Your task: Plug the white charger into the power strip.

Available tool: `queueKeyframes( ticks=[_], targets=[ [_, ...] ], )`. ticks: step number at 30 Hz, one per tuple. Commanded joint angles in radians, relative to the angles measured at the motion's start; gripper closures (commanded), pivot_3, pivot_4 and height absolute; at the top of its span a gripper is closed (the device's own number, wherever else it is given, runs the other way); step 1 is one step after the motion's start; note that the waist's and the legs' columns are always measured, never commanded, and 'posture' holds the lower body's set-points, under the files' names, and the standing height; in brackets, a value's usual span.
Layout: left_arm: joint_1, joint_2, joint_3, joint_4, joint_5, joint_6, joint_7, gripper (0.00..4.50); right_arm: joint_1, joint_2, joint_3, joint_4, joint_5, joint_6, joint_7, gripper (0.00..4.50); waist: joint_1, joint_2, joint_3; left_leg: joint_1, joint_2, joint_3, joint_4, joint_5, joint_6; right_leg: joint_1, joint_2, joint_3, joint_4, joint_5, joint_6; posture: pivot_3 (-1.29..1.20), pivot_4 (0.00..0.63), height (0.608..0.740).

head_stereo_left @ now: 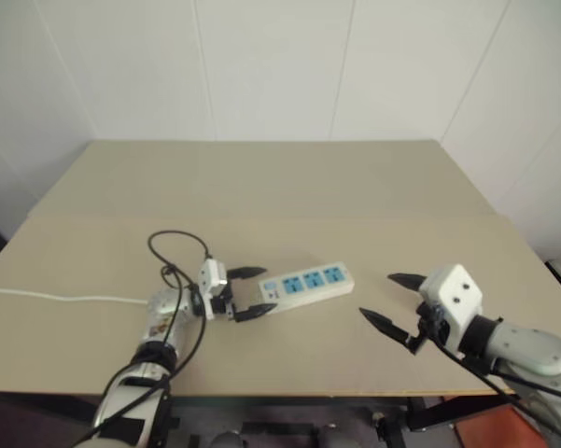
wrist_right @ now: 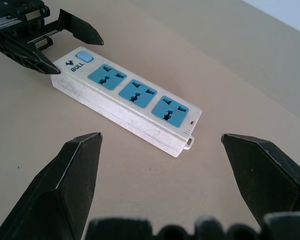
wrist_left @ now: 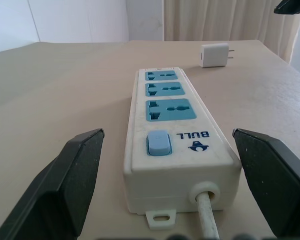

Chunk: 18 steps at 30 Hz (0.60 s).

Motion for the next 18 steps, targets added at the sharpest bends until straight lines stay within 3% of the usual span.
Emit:
queueKeyframes(
  ticks=[1,18],
  targets=[
    [0.008,-0.006,-0.008,0.039,0.020,-0.008,0.001,0.01,-0.011,0.003,-0.027,-0.034,0.000,-0.012,-0.009,0.00,0.000,0.000,0.000,0.000,0.000,0.000,0.000,0.000,0.000,0.000,0.000,0.000,0.000,0.000,0.000,0.00,0.150,0.740],
    [0.012,-0.024,-0.040,0.055,0.062,0.013,-0.014,0.01,-0.014,0.014,-0.012,-0.037,-0.003,-0.007,-0.030,0.00,0.002,0.002,-0.010,0.001,0.000,0.000,0.000,0.000,0.000,0.001,0.000,0.000,0.000,-0.001,0.002,0.00,0.150,0.740]
  ],
)
